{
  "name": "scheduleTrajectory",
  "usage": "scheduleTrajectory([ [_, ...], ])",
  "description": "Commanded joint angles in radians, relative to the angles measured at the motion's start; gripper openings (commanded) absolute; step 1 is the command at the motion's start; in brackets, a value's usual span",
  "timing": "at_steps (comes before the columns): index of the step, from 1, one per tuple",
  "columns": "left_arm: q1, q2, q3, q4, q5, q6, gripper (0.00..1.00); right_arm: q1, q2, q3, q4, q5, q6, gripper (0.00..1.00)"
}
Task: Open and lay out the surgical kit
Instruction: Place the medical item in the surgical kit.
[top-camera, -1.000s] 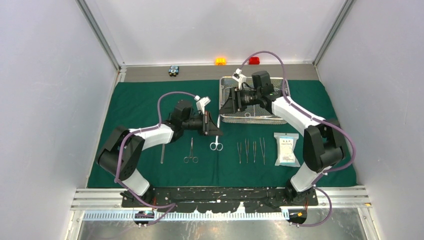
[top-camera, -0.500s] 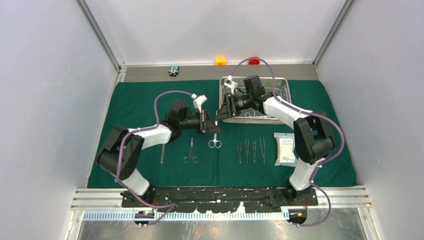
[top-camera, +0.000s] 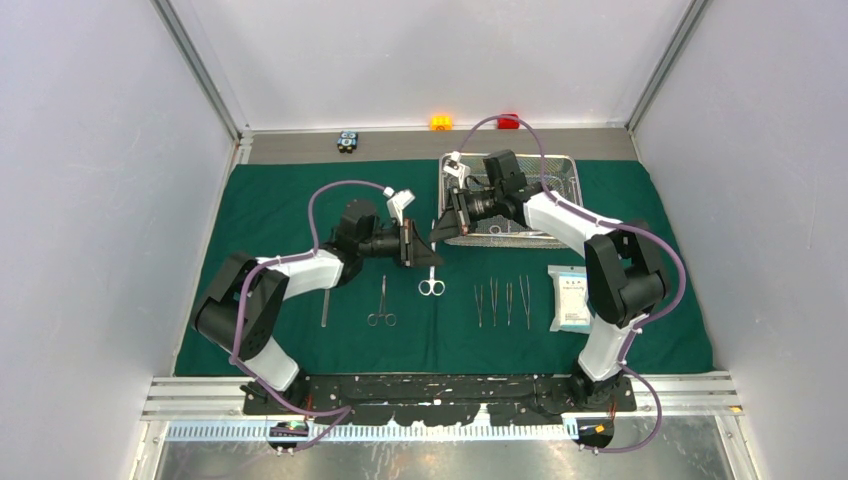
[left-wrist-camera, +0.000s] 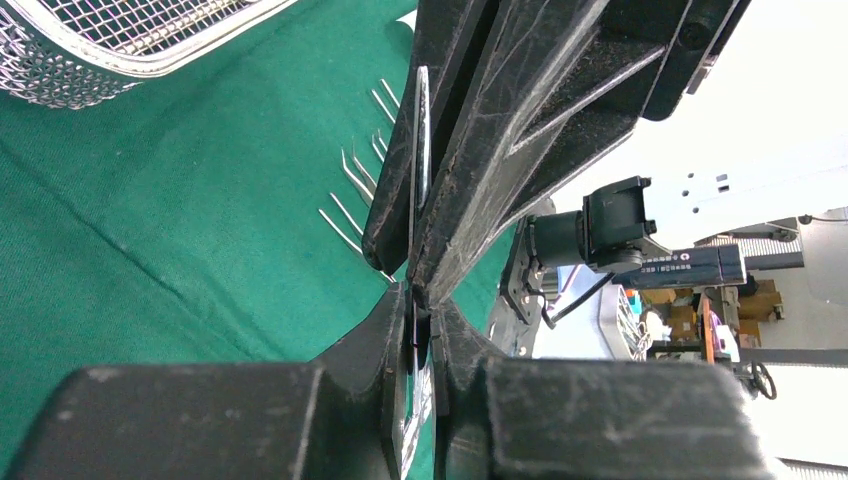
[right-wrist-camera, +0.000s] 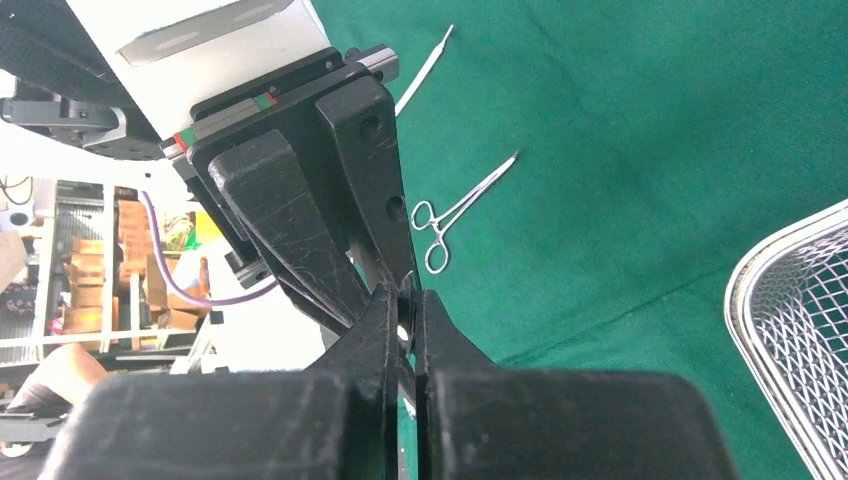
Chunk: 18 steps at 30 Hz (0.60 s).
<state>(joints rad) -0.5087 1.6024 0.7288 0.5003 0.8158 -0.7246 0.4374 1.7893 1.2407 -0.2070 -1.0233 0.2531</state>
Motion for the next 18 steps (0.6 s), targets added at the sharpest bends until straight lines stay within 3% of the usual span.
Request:
scheduleTrajectory([
  [1,0.006,-0.021,-0.008,0.056,0.010,0.002,0.00,0.004,-0.009,0.040,0.014,-0.010,-0.032,0.01],
  [4,0.017,-0.029,-0.009,0.051,0.012,0.012,0.09,0.000,-0.011,0.037,0.006,0.016,-0.043,0.00],
  [8,0.047,-0.052,0.001,-0.024,0.005,0.059,0.39,-0.011,-0.013,0.039,0.002,0.053,-0.045,0.01],
  [13,0.096,-0.088,0.068,-0.218,0.057,0.211,0.62,-0.019,-0.010,0.042,-0.027,0.100,-0.060,0.01],
  [18,0.192,-0.151,0.120,-0.412,0.106,0.352,0.71,-0.017,0.011,0.006,0.021,0.086,-0.015,0.01],
])
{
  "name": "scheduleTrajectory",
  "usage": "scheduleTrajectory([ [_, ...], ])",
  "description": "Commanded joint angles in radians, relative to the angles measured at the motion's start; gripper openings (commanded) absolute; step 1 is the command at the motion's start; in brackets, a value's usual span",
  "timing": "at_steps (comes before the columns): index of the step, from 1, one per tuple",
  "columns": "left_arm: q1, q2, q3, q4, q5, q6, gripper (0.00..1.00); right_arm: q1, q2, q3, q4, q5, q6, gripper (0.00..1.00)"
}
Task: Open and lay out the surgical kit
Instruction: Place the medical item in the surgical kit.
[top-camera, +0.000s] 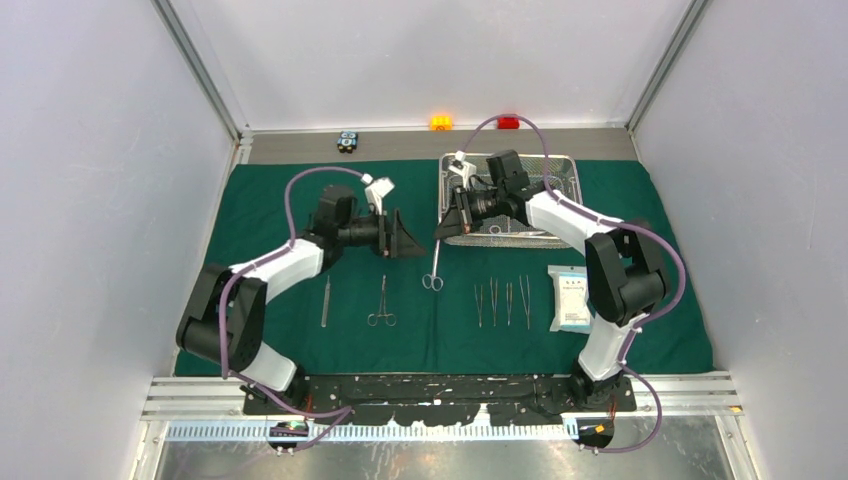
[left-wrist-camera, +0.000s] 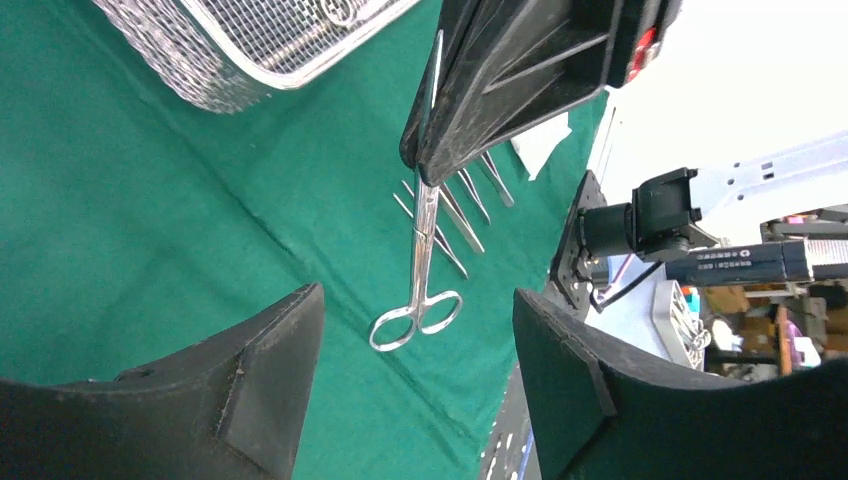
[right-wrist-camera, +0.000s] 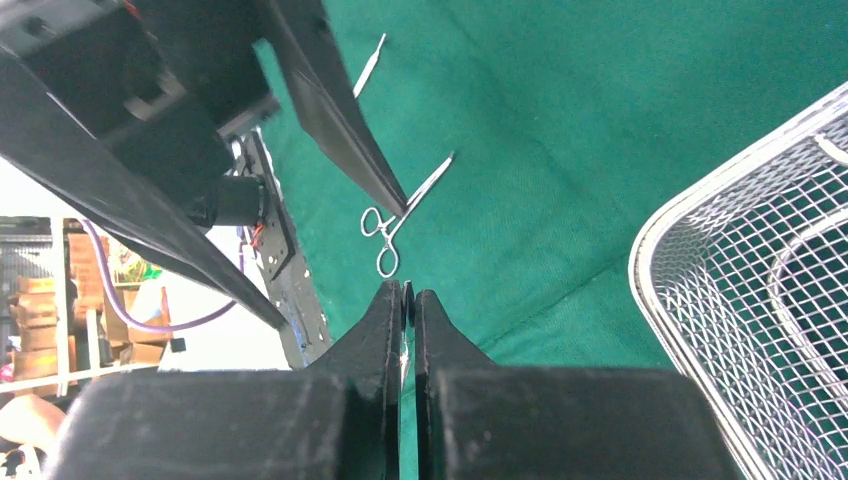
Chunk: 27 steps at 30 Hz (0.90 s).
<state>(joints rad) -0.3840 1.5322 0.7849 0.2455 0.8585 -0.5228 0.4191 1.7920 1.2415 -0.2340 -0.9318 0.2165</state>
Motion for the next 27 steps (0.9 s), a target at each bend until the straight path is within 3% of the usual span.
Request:
scheduleTrajectory([
  [1,0.095,-0.092,0.067,-0.174,0.068,0.161,0.72,0.006,0.017,-0.003,0.076,-0.016,0.040,0.00],
  [9,0.260,-0.159,0.088,-0.171,0.063,0.143,0.72,0.083,0.099,-0.040,0.190,-0.078,0.107,0.00],
  [27,0.289,-0.151,0.109,-0.135,0.065,0.122,0.72,0.107,0.146,-0.071,0.106,-0.186,-0.018,0.00],
])
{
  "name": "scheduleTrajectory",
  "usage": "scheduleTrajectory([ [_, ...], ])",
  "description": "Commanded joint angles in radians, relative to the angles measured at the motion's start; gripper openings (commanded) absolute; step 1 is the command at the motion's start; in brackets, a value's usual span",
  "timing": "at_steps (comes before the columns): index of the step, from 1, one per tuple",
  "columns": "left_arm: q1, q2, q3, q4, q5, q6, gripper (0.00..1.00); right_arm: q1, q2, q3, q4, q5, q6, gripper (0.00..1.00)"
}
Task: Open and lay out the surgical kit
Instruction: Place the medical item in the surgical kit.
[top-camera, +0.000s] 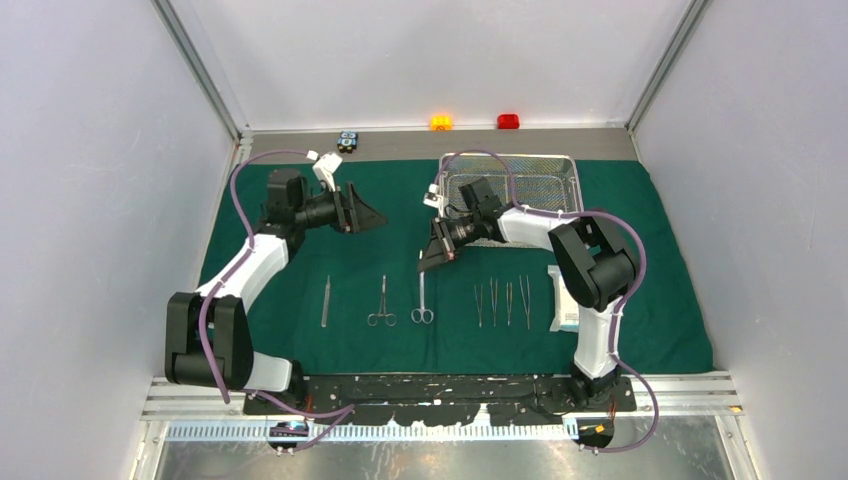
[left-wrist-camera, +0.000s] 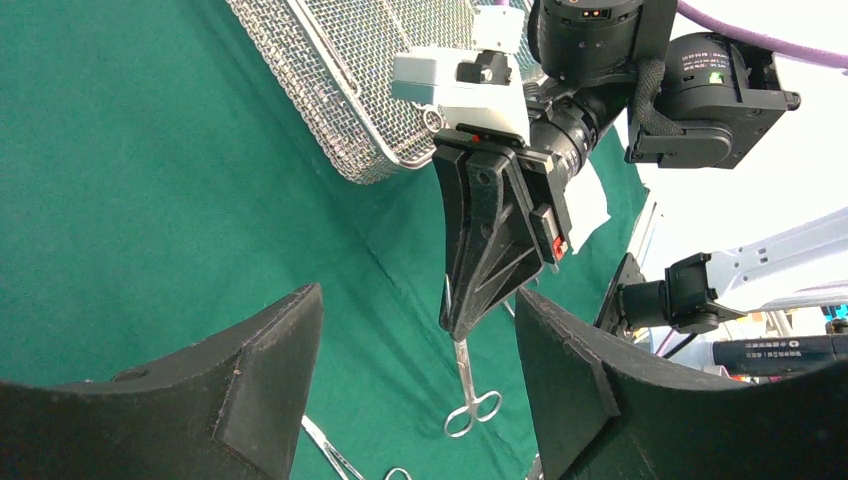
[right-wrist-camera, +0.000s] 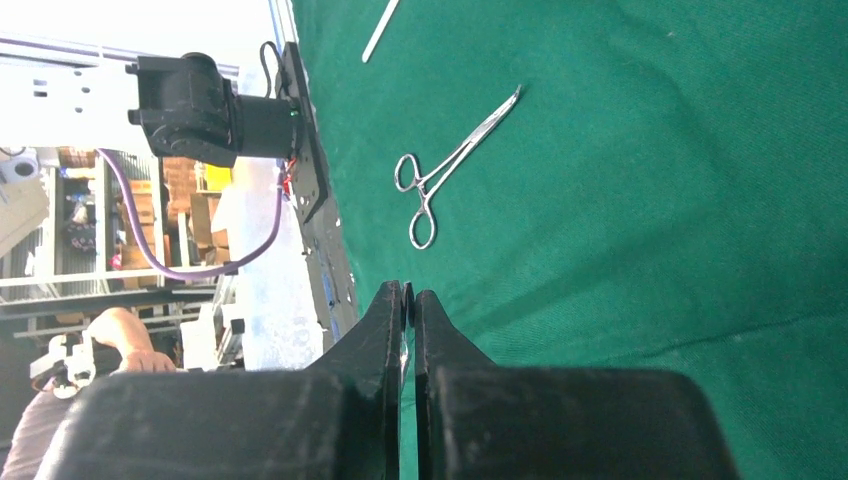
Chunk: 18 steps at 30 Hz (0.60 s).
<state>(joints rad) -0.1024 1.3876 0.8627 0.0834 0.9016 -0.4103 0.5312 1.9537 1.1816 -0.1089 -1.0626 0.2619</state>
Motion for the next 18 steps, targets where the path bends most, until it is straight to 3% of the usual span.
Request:
scheduleTrajectory([
  [1,0.007,-0.006,0.032,0.027,0.022,0.012,0.72,-0.008,-0.017,-0.014,-0.023,-0.054,-0.068,0.00],
  [18,0.007,0.007,0.038,0.027,0.014,0.036,0.72,-0.057,0.010,-0.030,-0.076,-0.083,-0.147,0.01],
])
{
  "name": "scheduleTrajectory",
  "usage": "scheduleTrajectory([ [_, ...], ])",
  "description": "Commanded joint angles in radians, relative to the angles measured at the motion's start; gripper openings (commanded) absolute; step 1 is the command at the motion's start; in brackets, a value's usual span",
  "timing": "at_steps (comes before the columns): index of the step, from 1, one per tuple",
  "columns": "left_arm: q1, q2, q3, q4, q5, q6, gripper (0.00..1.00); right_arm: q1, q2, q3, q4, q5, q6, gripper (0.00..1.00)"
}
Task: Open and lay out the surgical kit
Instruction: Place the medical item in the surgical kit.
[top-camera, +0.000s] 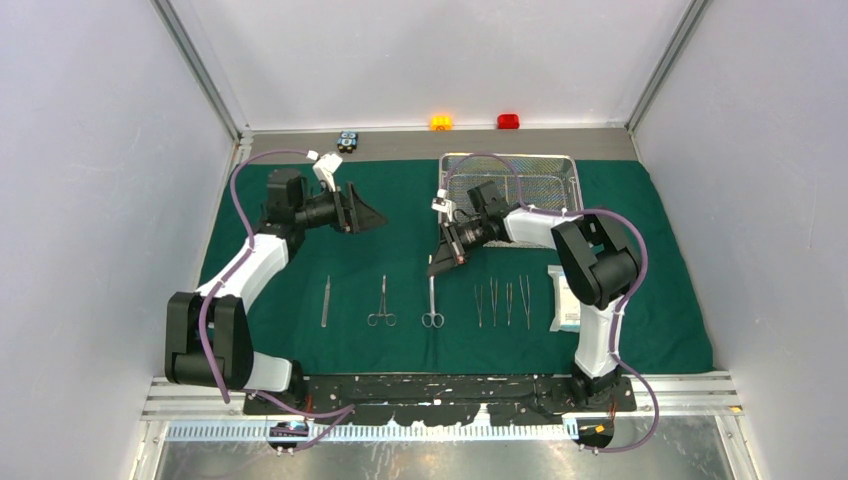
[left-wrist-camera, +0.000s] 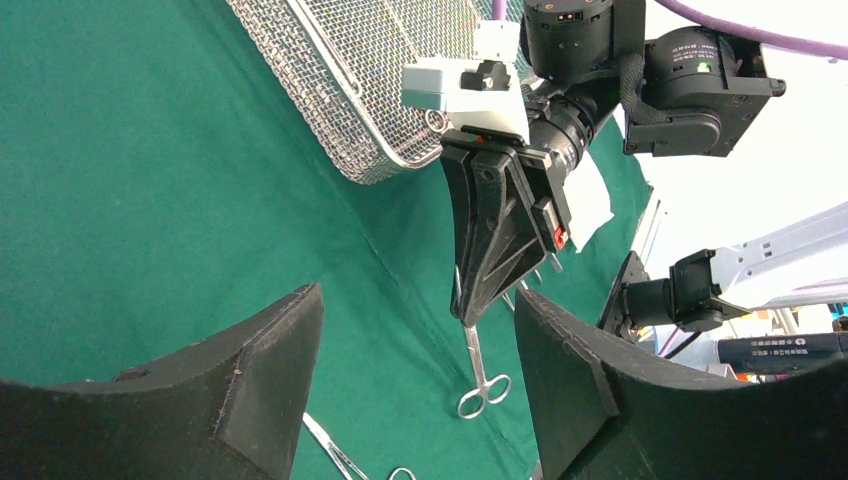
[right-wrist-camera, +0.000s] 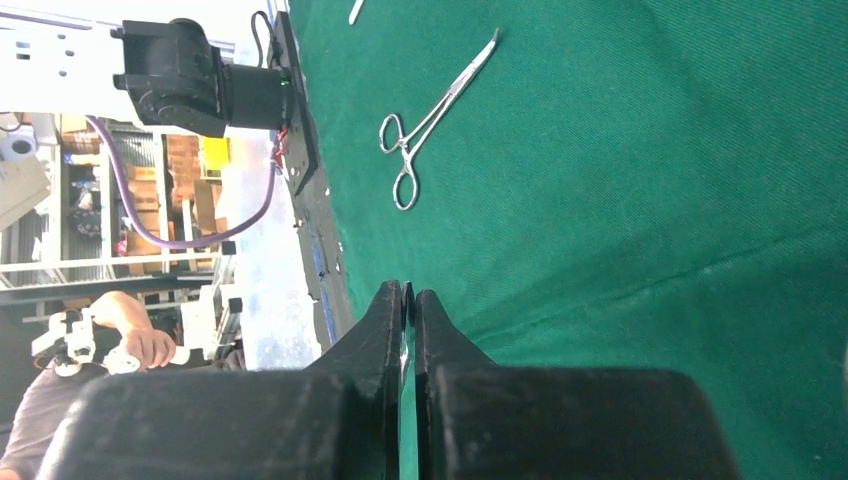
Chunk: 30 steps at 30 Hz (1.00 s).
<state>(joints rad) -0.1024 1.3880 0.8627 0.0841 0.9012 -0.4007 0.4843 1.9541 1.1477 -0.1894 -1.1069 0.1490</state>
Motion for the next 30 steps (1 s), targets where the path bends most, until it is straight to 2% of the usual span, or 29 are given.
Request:
scheduleTrajectory([
  [1,0.007,0.010,0.040,0.025,0.015,0.026,0.72,-0.013,0.016,0.004,0.005,-0.039,-0.033,0.00],
  [14,0.007,0.011,0.042,0.032,0.016,0.024,0.71,-0.033,0.064,-0.001,0.025,-0.039,-0.037,0.01],
  [25,0.007,0.012,0.033,0.045,0.019,0.017,0.71,-0.048,0.084,-0.065,0.272,-0.019,0.144,0.03],
  [30,0.007,0.009,0.033,0.046,0.022,0.013,0.71,-0.061,0.091,-0.073,0.278,-0.010,0.148,0.03],
])
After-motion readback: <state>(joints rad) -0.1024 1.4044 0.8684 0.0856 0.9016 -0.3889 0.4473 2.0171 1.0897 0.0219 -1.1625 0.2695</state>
